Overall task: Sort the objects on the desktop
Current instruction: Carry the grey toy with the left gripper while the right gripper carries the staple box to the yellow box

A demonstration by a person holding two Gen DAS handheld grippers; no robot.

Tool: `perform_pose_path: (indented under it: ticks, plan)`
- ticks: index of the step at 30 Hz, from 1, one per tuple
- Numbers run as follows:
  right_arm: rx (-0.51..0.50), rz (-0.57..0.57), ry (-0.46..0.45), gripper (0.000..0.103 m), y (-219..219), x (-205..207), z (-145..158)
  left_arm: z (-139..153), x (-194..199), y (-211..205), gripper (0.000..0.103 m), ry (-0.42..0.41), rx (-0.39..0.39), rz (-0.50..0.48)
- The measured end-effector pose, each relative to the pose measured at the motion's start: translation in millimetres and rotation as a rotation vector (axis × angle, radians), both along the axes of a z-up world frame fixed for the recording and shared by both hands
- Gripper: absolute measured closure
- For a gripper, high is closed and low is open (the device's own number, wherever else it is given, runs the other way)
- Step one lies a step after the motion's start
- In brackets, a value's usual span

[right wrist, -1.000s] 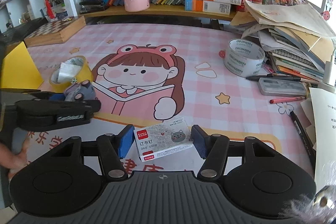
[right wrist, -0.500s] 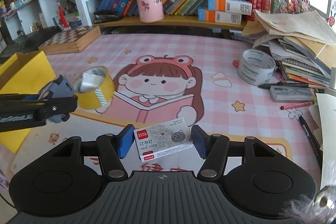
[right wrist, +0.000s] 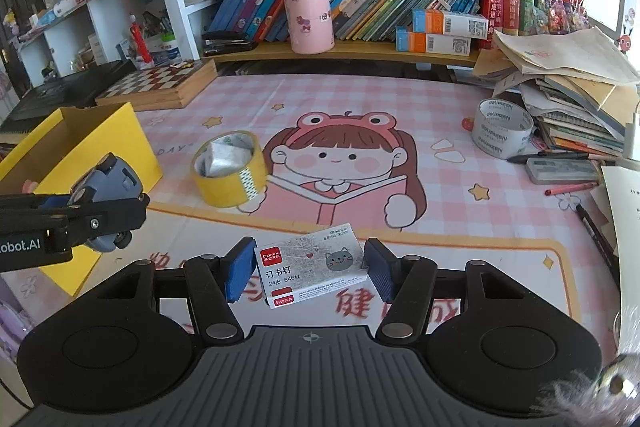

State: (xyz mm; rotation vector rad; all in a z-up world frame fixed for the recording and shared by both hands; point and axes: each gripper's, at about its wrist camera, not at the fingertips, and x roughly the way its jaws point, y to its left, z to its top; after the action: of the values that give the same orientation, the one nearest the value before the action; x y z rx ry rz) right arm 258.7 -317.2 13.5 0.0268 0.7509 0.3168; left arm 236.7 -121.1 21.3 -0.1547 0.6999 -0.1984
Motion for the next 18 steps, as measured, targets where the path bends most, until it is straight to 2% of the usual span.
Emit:
perform_pose_path:
  ticks: [18]
  plan:
    - [-0.040, 0.038, 0.028, 0.047, 73, -58, 0, 2, -68, 54, 0.056, -0.015, -0.014, -0.066]
